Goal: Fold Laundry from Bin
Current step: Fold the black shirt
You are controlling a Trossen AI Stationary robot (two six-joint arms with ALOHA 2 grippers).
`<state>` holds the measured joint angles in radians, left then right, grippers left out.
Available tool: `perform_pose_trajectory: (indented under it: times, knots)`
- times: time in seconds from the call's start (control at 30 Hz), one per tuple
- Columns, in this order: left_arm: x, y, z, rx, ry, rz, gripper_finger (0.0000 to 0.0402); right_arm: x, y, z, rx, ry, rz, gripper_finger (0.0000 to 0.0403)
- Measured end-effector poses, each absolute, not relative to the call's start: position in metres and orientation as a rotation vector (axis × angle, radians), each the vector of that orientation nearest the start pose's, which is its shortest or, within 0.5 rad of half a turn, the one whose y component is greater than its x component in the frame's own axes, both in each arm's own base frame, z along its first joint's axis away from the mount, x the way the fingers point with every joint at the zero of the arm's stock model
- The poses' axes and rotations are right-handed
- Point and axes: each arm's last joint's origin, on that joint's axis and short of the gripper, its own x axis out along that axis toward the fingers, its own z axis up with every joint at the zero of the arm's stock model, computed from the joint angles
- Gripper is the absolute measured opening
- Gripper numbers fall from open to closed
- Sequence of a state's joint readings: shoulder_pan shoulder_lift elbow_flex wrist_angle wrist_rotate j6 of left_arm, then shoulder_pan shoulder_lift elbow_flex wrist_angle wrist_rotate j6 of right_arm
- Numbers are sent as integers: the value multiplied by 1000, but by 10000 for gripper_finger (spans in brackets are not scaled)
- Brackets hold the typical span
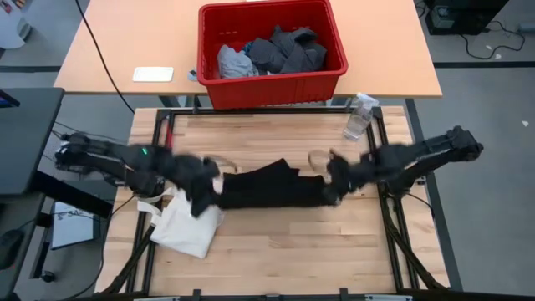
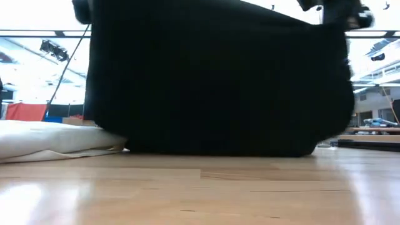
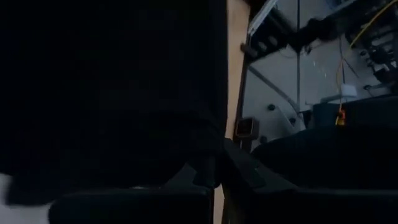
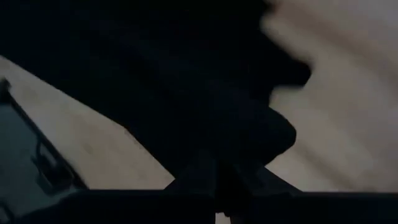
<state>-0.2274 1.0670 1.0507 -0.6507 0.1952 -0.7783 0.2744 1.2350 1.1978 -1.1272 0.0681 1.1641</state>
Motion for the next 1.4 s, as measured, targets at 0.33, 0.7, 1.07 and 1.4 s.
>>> perform_pose_trajectory:
  times: [0.33, 0.7, 1.07, 1.4]
  knots:
    - [235, -144, 234, -803, 935, -133, 20, 180, 149, 236, 1000, 1070, -383, 15]
    - [251, -183, 234, -955, 889, -189, 14, 162, 177, 229, 1044, 1016, -385, 15]
    - [249, -115, 246, -831, 942, 150, 12, 196, 118, 224, 924, 1011, -573, 15]
    - [244, -26, 252, -652, 960, 391, 12, 218, 29, 220, 879, 982, -787, 15]
